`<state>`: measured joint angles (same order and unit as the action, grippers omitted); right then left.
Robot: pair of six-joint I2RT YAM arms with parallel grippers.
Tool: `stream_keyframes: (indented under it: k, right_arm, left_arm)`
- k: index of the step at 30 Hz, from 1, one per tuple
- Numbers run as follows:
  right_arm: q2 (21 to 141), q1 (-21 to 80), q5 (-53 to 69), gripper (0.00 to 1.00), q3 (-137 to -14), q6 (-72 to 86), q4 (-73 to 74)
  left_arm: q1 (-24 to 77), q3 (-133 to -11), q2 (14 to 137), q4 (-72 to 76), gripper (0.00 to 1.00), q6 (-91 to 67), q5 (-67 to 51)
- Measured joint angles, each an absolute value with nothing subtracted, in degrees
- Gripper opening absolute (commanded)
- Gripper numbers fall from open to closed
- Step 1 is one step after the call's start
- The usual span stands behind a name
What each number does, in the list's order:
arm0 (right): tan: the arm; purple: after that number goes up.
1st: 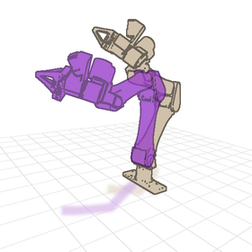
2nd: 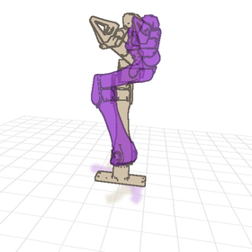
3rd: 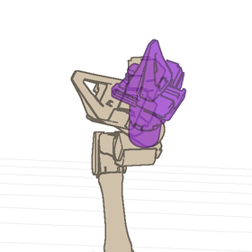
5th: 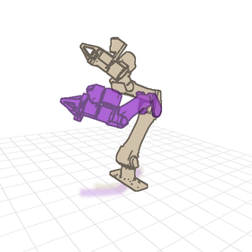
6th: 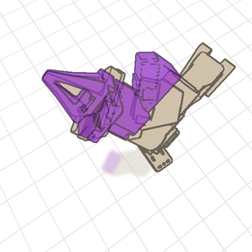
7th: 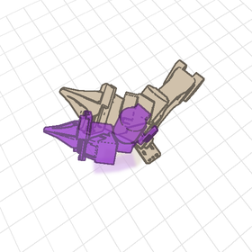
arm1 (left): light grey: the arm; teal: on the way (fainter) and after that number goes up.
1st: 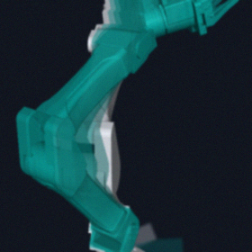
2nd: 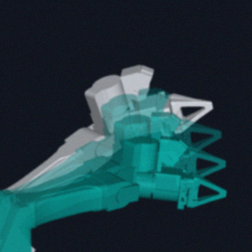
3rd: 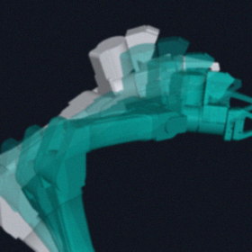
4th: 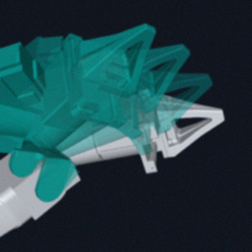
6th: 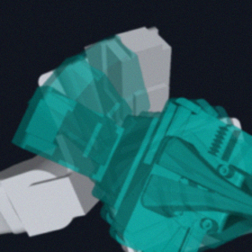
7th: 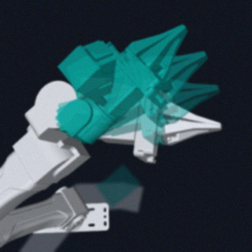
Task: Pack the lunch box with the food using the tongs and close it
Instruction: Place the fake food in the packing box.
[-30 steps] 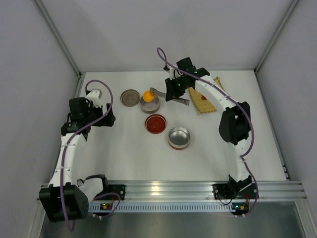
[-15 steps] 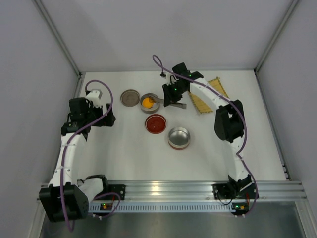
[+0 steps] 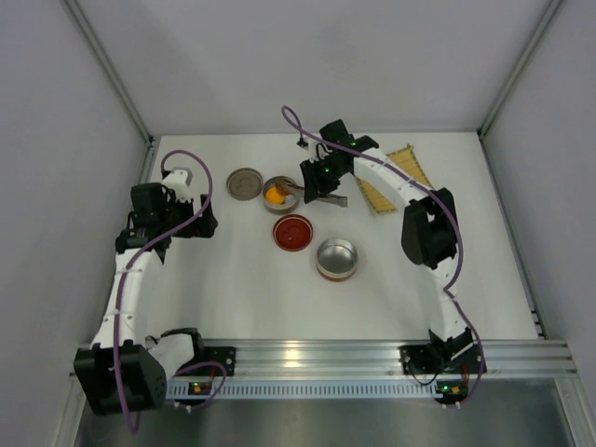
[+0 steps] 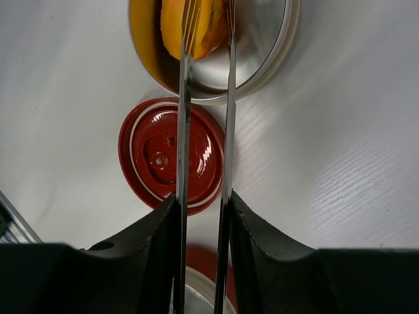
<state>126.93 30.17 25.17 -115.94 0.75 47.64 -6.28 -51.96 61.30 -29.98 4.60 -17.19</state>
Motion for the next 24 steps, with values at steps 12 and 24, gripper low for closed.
stream_keyframes:
  k: [12,24]
  right_arm:
    - [125.62,30.17,23.57,0.33,-115.94,-1.04,47.77]
    - [111.79,23.49,24.27,0.33,-108.68,-1.04,46.78]
  left_arm:
    - [-6.28,-51.96,61.23,-29.98,0.99,4.62,-17.19]
    - [-6.28,-51.96,60.14,-30.15,0.98,4.64,-17.12]
